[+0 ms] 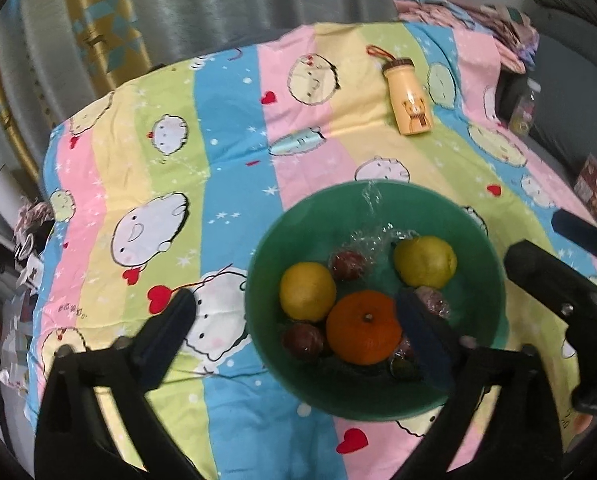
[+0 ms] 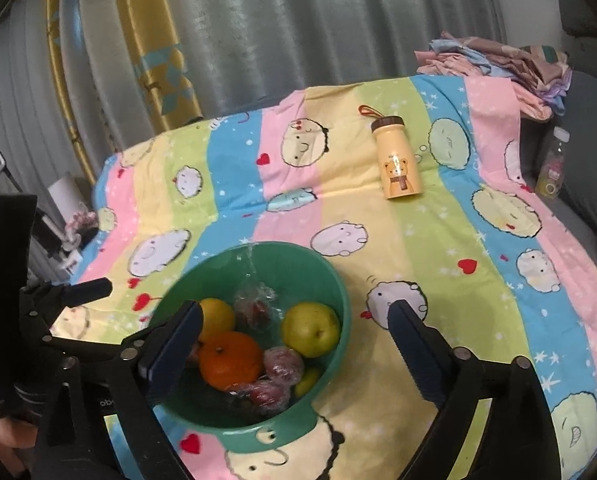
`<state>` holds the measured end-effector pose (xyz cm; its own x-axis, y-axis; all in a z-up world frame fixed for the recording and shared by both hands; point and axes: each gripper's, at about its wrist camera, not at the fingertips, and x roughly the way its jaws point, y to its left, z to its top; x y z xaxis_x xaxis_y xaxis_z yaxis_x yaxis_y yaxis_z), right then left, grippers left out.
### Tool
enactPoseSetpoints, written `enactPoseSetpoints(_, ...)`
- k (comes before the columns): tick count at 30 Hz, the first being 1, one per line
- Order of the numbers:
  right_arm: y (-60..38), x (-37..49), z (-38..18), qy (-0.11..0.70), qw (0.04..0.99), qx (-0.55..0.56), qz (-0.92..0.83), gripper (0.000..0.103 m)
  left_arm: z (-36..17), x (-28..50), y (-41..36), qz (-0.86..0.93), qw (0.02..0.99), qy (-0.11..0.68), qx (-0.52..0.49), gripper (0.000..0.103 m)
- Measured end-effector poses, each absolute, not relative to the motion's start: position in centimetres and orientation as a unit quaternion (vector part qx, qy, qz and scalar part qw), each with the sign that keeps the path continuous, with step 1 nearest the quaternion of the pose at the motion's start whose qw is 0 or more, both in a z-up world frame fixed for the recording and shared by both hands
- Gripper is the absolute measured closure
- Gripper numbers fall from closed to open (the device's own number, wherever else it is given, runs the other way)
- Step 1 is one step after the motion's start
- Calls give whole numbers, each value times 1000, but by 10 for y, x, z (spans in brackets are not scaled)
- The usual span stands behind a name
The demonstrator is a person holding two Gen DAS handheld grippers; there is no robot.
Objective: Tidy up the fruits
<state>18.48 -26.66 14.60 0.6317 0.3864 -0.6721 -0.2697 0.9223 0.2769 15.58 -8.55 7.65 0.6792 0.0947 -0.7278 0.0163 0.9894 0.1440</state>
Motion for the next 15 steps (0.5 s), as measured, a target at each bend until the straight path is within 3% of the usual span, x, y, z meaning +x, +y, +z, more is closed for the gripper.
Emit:
enactPoseSetpoints(3,-270,182,151,397,895,84,186,1,86,146,-81,27,917,395,48,0)
enactPoseSetpoints(15,-272,168,173,421,888,75,168,1,107,128,-65,43,911,410,-15,0)
